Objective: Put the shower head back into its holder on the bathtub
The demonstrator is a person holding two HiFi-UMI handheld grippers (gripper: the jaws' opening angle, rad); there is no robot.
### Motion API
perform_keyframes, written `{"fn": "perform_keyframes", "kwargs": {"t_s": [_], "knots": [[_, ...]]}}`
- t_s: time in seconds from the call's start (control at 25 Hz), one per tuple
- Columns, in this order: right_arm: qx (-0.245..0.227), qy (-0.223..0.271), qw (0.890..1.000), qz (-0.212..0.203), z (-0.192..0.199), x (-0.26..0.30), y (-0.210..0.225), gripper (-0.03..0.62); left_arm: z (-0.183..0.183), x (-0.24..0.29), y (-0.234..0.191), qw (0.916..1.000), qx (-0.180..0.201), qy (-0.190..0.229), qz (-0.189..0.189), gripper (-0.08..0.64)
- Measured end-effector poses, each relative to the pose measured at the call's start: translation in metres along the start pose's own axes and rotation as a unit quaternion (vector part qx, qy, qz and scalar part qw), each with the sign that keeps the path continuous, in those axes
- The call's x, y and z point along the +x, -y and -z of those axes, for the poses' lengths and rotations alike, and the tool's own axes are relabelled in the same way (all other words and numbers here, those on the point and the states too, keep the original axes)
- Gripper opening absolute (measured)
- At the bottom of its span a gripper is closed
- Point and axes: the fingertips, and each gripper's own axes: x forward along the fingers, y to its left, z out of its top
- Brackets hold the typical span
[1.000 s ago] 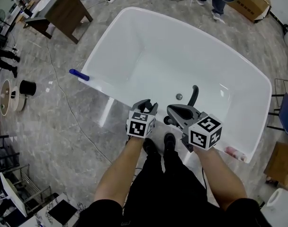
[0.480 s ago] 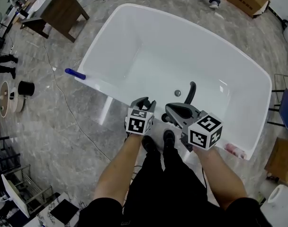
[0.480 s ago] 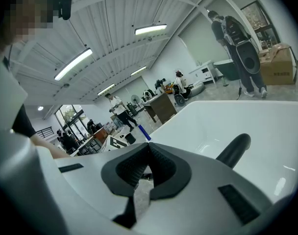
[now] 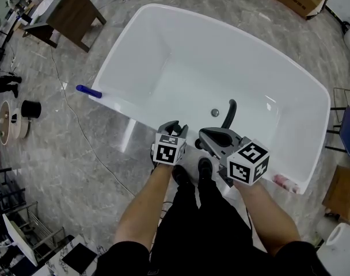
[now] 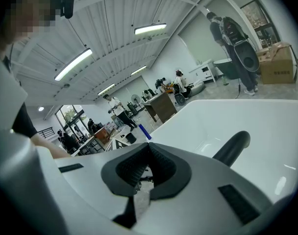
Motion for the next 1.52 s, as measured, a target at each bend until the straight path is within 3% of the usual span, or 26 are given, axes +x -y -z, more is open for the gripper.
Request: {"fn": "perform_keyframes", "kwargs": {"t_s": [0.76,1.04,1.52], "knots": [[0.002,-0.014,1.0,0.007,0.017,-0.004,-0.002,0.017,0.014,0.009,0.004,0.9999,0.011,-0.001,0.006,0.156],[-0.005,-0.016,1.0,0.005,0.017,0.0,-0.007,0.017,0.009,0.002,-0.001,0.9998,0.007,0.015,0.008,0.295],[-0.021,-0.011,1.0,0.013,0.002,0.002,-0.014,0.017,-0.032,-0.055,-0.007,0.9957,-0.009,0.091,0.016,0.312]]}}
